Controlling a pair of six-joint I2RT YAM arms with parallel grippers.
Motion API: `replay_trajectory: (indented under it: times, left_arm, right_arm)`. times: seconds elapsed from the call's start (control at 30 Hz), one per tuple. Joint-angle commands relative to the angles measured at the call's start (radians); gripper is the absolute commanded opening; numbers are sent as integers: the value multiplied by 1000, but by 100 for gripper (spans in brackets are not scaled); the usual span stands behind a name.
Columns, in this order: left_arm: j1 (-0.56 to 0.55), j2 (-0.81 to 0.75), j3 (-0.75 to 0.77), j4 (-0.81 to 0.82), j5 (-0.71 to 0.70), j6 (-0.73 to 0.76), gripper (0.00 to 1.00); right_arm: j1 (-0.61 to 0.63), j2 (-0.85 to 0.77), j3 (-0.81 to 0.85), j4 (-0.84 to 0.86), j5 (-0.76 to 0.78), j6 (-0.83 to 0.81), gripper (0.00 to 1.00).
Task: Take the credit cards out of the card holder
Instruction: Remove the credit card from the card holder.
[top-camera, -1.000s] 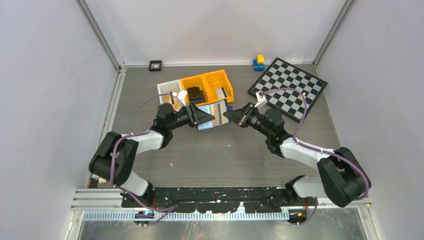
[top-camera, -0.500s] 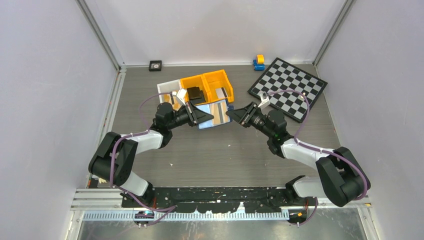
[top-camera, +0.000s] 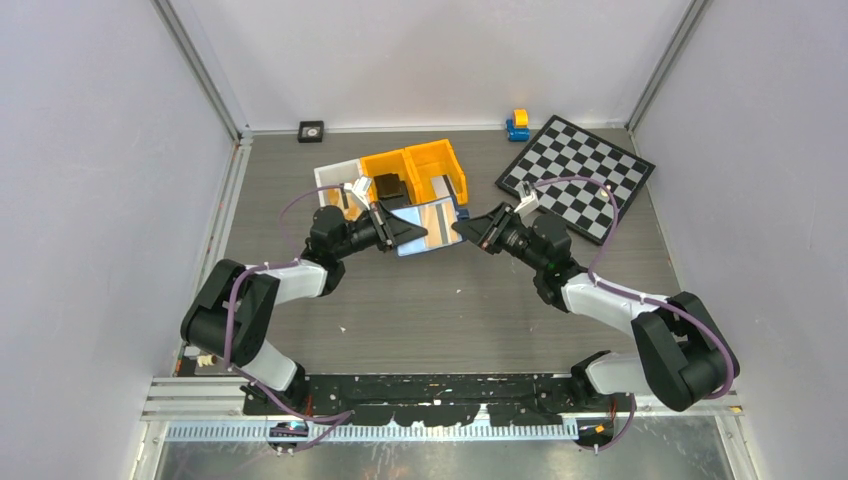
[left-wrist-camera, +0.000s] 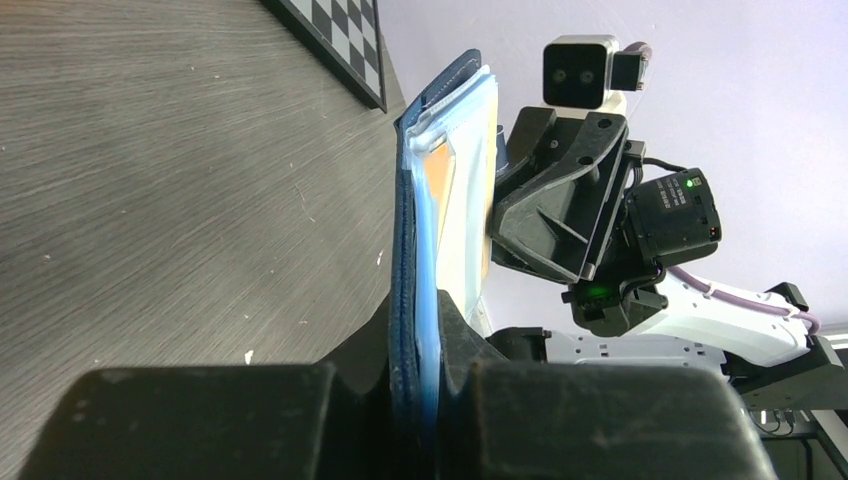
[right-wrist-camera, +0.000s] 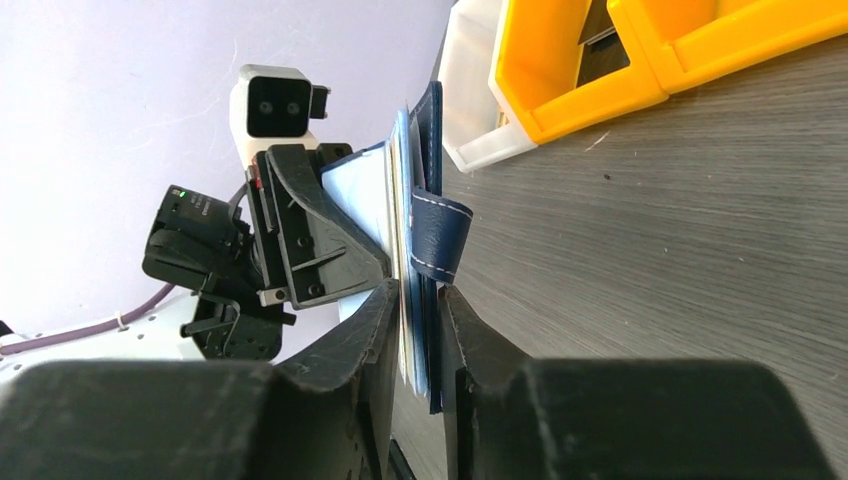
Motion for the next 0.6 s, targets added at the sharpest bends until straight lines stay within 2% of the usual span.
replay_trajectory:
  times: [0.0, 0.1, 0.3, 0.33, 0.37, 0.43, 0.5, 0.57]
  left_arm:
    - [6, -20, 7, 77, 17, -6, 0]
    - [7, -20, 5, 76, 17, -8, 0]
    - [8, -17, 9, 71, 21, -7, 0]
    - [8, -21, 11, 59, 18, -3, 5]
    - [10, -25, 11, 37, 10, 5, 14]
    - [19, -50, 9, -49, -24, 35, 30]
    - [26, -83, 11, -167, -64, 80, 34]
    - [26, -104, 27, -263, -85, 124, 34]
  right_arm:
    - [2, -7, 37, 9, -23, -18, 27]
    - [3, 0, 37, 17, -26, -13, 25]
    - [3, -4, 41, 18, -33, -13, 7]
    - [3, -8, 43, 10, -31, -17, 3]
    - [3, -15, 44, -8, -24, -27, 1]
    - [3, -40, 53, -75, 6, -62, 1]
    - [4, -75, 69, -161, 52, -101, 1]
    - [9, -100, 85, -234, 86, -141, 0]
